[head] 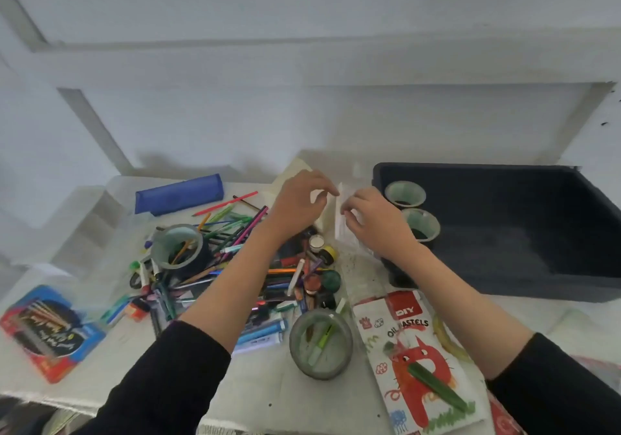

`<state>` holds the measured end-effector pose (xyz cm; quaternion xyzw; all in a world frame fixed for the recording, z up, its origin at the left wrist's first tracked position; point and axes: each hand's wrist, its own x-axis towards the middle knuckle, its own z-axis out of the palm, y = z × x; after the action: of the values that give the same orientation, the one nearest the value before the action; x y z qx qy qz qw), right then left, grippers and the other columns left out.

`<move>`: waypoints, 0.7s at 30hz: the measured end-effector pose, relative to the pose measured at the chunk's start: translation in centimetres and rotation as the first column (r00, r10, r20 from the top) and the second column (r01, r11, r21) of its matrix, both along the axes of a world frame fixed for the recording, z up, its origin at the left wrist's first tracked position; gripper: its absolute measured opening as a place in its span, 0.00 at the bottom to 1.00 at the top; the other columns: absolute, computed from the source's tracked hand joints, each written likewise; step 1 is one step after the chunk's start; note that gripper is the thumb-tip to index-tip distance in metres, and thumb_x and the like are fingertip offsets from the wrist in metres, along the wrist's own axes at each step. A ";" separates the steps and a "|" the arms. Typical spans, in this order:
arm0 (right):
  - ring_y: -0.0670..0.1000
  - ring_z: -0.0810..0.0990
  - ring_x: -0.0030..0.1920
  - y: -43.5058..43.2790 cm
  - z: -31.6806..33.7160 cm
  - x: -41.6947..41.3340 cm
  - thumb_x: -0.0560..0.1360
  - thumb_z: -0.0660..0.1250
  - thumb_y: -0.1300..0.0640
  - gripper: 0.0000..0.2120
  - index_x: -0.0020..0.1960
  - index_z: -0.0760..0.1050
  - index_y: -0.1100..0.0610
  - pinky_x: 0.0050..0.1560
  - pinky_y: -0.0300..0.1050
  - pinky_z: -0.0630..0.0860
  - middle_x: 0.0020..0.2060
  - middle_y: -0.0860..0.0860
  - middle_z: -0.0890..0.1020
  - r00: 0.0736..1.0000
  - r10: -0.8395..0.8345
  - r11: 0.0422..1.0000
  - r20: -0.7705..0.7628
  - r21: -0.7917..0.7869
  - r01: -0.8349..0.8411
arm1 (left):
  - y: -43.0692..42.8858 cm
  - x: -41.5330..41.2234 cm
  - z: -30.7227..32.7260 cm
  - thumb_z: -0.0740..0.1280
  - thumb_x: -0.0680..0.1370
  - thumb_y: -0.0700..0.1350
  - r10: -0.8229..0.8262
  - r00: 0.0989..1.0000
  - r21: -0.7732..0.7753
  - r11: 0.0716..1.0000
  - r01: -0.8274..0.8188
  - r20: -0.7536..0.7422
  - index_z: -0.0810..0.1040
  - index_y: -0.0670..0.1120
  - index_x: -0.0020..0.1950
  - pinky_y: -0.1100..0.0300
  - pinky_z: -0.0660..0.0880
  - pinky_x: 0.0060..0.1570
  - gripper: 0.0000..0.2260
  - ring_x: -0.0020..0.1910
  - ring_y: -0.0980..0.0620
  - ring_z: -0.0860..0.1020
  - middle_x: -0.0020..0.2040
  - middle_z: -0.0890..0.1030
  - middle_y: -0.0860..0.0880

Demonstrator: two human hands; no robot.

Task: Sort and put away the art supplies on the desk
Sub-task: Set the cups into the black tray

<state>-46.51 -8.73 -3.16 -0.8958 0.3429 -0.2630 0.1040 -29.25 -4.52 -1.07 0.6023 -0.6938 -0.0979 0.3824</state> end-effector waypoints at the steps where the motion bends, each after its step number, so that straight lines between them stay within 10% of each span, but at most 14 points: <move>1: 0.52 0.73 0.52 0.7 0.0 1.4 0.77 0.62 0.60 0.07 0.50 0.78 0.60 0.47 0.46 0.73 0.48 0.53 0.78 0.999 0.048 0.998 0.004 0.038 -0.048 | 1.0 1.6 -0.2 0.63 0.74 0.35 0.076 0.997 0.009 0.997 -0.076 0.022 0.83 0.46 0.45 0.51 0.72 0.57 0.11 0.51 0.51 0.76 0.48 0.82 0.51; 6: 0.56 0.74 0.56 3.8 -0.2 7.7 0.78 0.60 0.52 0.17 0.66 0.69 0.54 0.52 0.50 0.75 0.60 0.54 0.71 0.980 0.057 0.981 -0.190 0.194 -0.019 | 6.6 10.0 -0.9 0.64 0.75 0.44 0.431 0.858 0.281 0.818 -0.502 0.279 0.76 0.52 0.63 0.43 0.66 0.62 0.17 0.64 0.44 0.69 0.64 0.73 0.47; 13: 0.62 0.66 0.68 6.3 -2.3 12.3 0.78 0.59 0.44 0.30 0.75 0.54 0.54 0.65 0.55 0.66 0.72 0.59 0.62 0.854 -0.156 0.971 -0.496 0.083 0.226 | 11.6 17.6 -4.9 0.69 0.71 0.63 0.226 0.831 0.568 0.637 -0.521 0.508 0.46 0.57 0.78 0.33 0.49 0.71 0.43 0.76 0.39 0.43 0.79 0.42 0.47; 21: 0.62 0.76 0.55 8.8 -3.1 13.1 0.78 0.63 0.53 0.22 0.67 0.61 0.60 0.50 0.52 0.74 0.64 0.62 0.66 0.917 -0.277 0.899 -0.285 0.259 0.352 | 12.1 19.5 -5.3 0.76 0.67 0.52 0.329 0.869 0.448 0.756 -0.477 0.370 0.63 0.55 0.73 0.47 0.65 0.64 0.37 0.66 0.38 0.60 0.66 0.62 0.42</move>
<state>-33.42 0.09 -6.25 -0.8262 0.5306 -0.1095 0.1544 -9.74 7.60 -6.34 0.8270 -0.5375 -0.1157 0.1172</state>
